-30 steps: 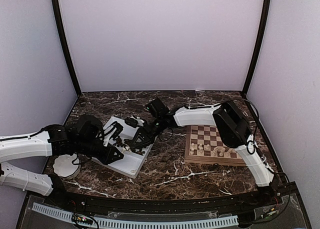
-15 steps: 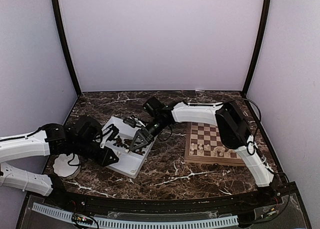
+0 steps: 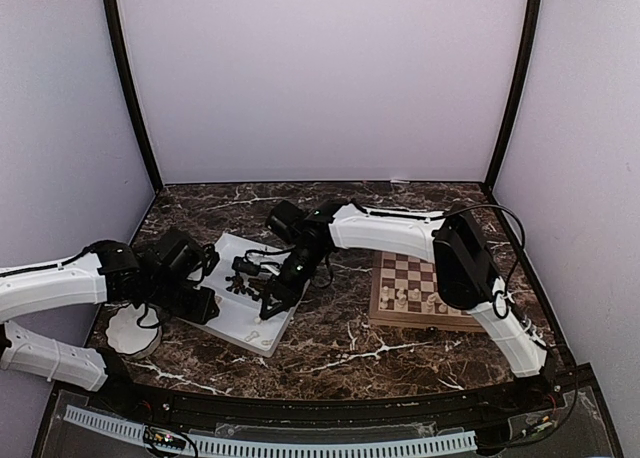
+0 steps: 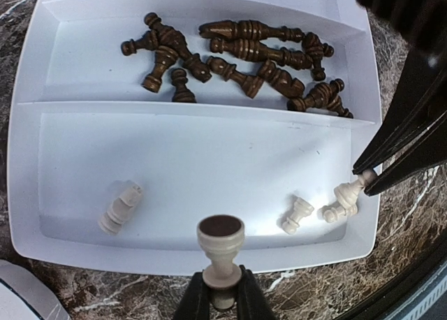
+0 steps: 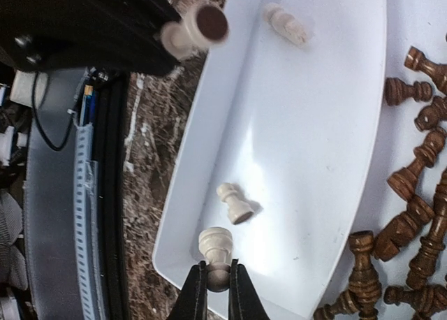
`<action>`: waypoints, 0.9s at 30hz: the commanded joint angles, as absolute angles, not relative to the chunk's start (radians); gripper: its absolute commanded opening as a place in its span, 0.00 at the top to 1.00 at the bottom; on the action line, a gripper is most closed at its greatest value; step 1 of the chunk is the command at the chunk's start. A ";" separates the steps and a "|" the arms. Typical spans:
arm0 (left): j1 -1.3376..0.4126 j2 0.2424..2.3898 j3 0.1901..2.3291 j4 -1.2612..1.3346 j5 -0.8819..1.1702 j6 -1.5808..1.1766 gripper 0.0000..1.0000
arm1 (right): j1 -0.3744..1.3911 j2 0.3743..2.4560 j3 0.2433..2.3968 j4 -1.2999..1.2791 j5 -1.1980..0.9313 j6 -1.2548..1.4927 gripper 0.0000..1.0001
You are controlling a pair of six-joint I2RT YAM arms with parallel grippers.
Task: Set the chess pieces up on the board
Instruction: Place the pawn at f2.
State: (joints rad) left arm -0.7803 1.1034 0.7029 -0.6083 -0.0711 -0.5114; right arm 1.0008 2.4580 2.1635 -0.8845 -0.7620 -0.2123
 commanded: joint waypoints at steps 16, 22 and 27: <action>-0.754 1.128 0.751 -0.576 -0.130 -0.483 0.91 | 0.958 2.125 1.953 -0.935 -0.404 -0.405 1.00; -0.747 1.186 0.793 -0.561 -0.130 -0.444 0.91 | 0.812 1.968 1.800 -0.993 -0.330 -0.493 1.00; -0.743 1.220 0.818 -0.545 -0.122 -0.419 0.91 | 0.648 1.855 1.703 -1.058 -0.224 -0.544 1.00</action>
